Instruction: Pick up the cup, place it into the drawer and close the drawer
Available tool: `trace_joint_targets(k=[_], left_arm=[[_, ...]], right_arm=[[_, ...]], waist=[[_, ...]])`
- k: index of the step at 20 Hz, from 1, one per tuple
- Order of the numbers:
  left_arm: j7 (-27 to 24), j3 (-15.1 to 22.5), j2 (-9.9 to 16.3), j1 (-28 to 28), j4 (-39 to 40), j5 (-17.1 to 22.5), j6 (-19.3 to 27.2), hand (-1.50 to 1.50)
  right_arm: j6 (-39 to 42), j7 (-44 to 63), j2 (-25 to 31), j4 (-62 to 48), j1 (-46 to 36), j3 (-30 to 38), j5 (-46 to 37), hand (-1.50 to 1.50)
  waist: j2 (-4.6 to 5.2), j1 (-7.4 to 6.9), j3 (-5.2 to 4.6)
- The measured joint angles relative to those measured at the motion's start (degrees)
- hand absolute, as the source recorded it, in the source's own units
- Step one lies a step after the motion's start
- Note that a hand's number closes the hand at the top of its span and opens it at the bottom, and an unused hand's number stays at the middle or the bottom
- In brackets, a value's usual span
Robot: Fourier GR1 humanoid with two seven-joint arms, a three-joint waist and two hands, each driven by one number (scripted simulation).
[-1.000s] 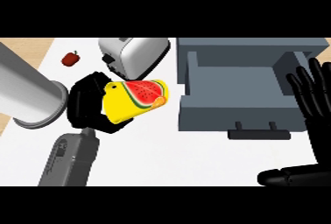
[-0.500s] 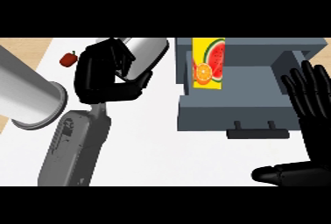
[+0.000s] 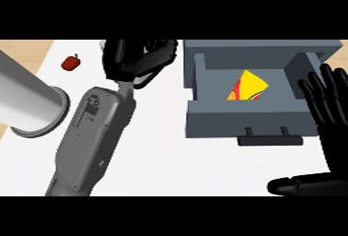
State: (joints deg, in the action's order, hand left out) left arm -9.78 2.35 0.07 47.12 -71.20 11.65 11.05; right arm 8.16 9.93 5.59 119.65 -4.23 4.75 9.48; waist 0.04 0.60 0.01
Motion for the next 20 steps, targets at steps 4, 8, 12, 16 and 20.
trace_joint_targets(k=[4,8,12,16,20], left_arm=[[0.72,1.01,-0.04,6.40,6.75,0.34,2.36,1.50],[-0.41,3.57,-0.06,11.02,13.36,2.07,5.56,1.50],[-2.88,4.68,-0.06,14.34,19.90,4.14,7.08,1.50],[-5.25,6.93,-0.07,17.76,26.08,7.14,9.02,1.50],[-8.16,8.68,-0.07,21.14,33.45,10.58,9.94,1.50]], right_arm=[[0.40,-1.33,-0.12,-1.06,0.00,0.07,-0.17,-1.50],[0.64,-1.83,-0.08,-1.91,-0.12,-0.01,-0.51,-1.50],[0.47,-0.22,0.33,-0.50,-0.45,0.23,0.00,-1.50],[1.18,-1.59,0.35,-1.89,-0.26,0.63,0.39,-1.50],[1.68,-2.33,0.84,-2.96,-1.16,1.25,0.67,-1.50]], waist=[[0.06,0.22,0.01],[0.11,0.47,0.01],[0.14,0.64,0.00],[0.24,0.99,0.02],[0.45,1.65,0.03]])
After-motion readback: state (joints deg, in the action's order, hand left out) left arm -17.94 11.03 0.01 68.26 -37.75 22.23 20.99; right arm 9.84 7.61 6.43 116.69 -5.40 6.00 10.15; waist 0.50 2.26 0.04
